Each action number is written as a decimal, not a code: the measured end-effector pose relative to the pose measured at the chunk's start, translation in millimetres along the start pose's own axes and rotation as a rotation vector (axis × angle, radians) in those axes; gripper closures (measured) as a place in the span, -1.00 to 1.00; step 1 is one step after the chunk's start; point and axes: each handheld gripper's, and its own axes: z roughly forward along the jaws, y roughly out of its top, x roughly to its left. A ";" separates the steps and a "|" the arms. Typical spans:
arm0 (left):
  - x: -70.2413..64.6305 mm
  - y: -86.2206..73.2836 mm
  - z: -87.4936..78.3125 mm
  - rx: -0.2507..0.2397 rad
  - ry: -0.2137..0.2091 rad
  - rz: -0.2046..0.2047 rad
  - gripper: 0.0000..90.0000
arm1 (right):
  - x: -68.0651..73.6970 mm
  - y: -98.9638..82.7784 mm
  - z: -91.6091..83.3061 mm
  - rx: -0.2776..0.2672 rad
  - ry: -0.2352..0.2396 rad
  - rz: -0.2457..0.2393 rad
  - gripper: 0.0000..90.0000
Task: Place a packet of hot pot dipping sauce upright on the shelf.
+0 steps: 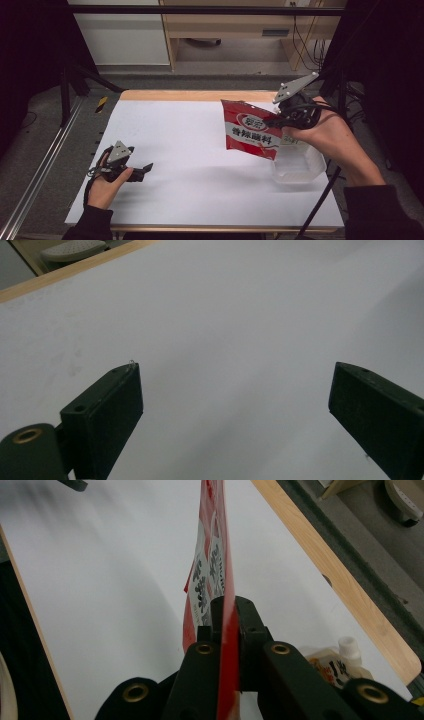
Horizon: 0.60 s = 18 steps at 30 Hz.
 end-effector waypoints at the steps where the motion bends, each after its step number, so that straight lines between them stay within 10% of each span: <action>1: 0.0 -0.1 0.1 0.001 0.002 0.001 -0.84 | -0.9 -1.7 -1.4 0.000 -0.004 0.005 0.99; 18: 0.0 -1.3 0.8 0.004 -0.008 -0.001 -0.84 | -30.5 -60.8 -35.0 0.017 -0.071 0.111 0.99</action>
